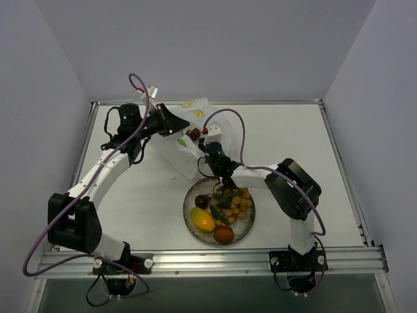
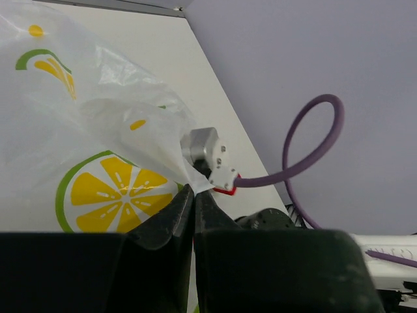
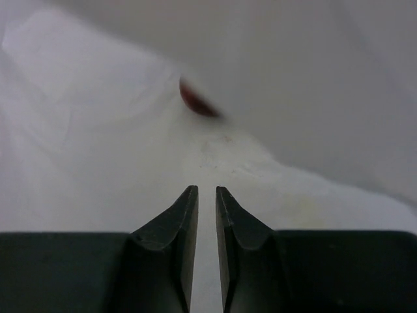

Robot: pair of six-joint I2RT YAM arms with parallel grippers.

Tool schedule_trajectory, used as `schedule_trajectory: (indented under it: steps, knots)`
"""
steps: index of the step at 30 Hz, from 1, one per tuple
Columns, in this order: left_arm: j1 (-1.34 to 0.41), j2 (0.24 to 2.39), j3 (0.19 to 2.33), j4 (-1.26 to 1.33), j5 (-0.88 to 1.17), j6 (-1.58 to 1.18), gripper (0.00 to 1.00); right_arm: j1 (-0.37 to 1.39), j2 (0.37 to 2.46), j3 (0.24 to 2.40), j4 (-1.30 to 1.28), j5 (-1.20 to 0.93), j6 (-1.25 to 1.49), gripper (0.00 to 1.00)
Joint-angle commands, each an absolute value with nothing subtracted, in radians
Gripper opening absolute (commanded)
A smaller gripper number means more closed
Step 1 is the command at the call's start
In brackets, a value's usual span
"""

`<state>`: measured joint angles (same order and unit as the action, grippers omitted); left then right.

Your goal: Take the fake fruits out of the plastic bag

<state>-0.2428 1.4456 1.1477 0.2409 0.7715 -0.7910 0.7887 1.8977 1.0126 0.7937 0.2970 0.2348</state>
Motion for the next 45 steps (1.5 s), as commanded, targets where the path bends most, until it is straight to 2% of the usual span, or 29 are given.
schedule_trajectory:
  steps: [1, 2, 3, 4, 5, 8, 9, 12, 18, 28, 29, 31, 33, 36, 37, 38, 43, 45]
  knots:
    - [-0.259, 1.404, 1.186, 0.298, 0.813, -0.816, 0.02, 0.775, 1.960, 1.118, 0.916, 0.302, 0.219, 0.20]
    - [-0.261, 1.402, 1.187, 0.302, 0.818, -0.819, 0.02, 0.776, 1.977, 1.130, 0.919, 0.304, 0.221, 0.24]
    - [-0.268, 1.402, 1.190, 0.304, 0.825, -0.822, 0.02, 0.776, 2.000, 1.140, 0.929, 0.311, 0.225, 0.35]
    - [-0.275, 1.398, 1.192, 0.305, 0.827, -0.821, 0.02, 0.778, 2.009, 1.144, 0.939, 0.333, 0.232, 0.42]
    - [-0.294, 1.394, 1.195, 0.302, 0.831, -0.816, 0.02, 0.778, 2.022, 1.144, 0.954, 0.342, 0.254, 0.58]
    - [-0.342, 1.390, 1.210, 0.259, 0.833, -0.776, 0.02, 0.776, 2.043, 1.150, 0.971, 0.376, 0.291, 0.79]
    - [-0.350, 1.390, 1.218, 0.250, 0.831, -0.766, 0.02, 0.776, 2.052, 1.158, 0.966, 0.379, 0.294, 0.89]
    - [-0.362, 1.387, 1.220, 0.221, 0.824, -0.744, 0.02, 0.776, 2.097, 1.213, 0.942, 0.385, 0.328, 1.00]
    - [-0.380, 1.391, 1.218, 0.138, 0.727, -0.724, 0.02, 0.775, 2.233, 1.397, 0.847, 0.477, 0.405, 1.00]
    - [-0.376, 1.330, 1.114, 0.109, 0.618, -0.750, 0.02, 0.778, 2.385, 1.548, 0.775, 0.495, 0.529, 0.98]
    - [-0.376, 1.327, 1.109, 0.112, 0.614, -0.752, 0.02, 0.776, 2.391, 1.554, 0.785, 0.497, 0.537, 0.89]
    - [-0.374, 1.328, 1.109, 0.113, 0.614, -0.755, 0.02, 0.770, 2.416, 1.586, 0.746, 0.482, 0.564, 0.85]
    - [-0.374, 1.333, 1.118, 0.112, 0.617, -0.755, 0.02, 0.762, 2.433, 1.615, 0.732, 0.457, 0.598, 0.70]
    - [-0.374, 1.333, 1.127, 0.098, 0.615, -0.744, 0.02, 0.759, 2.434, 1.608, 0.739, 0.437, 0.607, 0.60]
    - [-0.374, 1.335, 1.129, 0.095, 0.612, -0.738, 0.02, 0.759, 2.418, 1.594, 0.753, 0.436, 0.601, 0.53]
    - [-0.373, 1.336, 1.131, 0.092, 0.612, -0.736, 0.02, 0.759, 2.405, 1.550, 0.784, 0.448, 0.595, 0.41]
    - [-0.370, 1.354, 1.143, 0.091, 0.614, -0.730, 0.02, 0.758, 2.259, 1.389, 0.929, 0.451, 0.532, 0.22]
    - [-0.364, 1.367, 1.152, 0.091, 0.617, -0.729, 0.02, 0.758, 2.203, 1.298, 0.971, 0.430, 0.502, 0.21]
